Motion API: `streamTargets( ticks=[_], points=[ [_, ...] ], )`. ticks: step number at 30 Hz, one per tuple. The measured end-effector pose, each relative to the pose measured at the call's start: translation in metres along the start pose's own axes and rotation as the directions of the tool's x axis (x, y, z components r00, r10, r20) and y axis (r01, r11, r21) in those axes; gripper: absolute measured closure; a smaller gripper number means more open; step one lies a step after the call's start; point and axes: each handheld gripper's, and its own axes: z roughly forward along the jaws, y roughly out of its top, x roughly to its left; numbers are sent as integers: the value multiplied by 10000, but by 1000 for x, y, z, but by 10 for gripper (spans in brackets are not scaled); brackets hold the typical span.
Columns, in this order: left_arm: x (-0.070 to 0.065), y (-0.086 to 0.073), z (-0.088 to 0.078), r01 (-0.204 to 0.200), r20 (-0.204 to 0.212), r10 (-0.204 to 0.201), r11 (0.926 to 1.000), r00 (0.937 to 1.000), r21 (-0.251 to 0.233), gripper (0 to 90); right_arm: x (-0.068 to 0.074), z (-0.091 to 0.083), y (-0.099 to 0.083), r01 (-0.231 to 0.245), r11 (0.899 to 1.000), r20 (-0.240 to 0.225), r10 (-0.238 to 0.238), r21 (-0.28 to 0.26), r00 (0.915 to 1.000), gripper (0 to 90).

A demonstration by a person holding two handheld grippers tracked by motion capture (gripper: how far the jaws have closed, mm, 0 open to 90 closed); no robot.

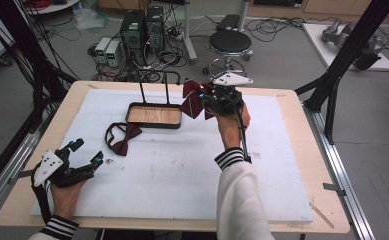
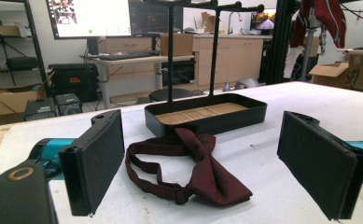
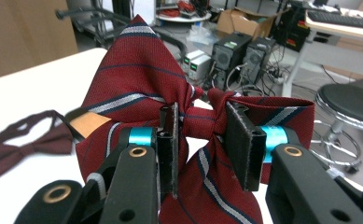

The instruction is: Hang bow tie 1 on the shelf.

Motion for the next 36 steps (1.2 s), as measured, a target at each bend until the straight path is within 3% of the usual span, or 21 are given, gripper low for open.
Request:
streamTargets(
  ticks=[12, 23, 36],
  points=[
    [0, 0, 0, 29, -14, -29, 10000, 10000, 16, 151, 14, 25, 23, -23, 9995, -546, 6, -310, 9985, 670],
    [0, 0, 0, 40, -16, -40, 10000, 10000, 7, 151, 22, 42, 43, 221, 9996, -327, -227, -177, 9992, 670],
    [0, 0, 0, 40, -12, -40, 10000, 10000, -5, 151, 20, 58, 53, -7, 9997, 78, 9, -247, 10000, 669]
  ],
)
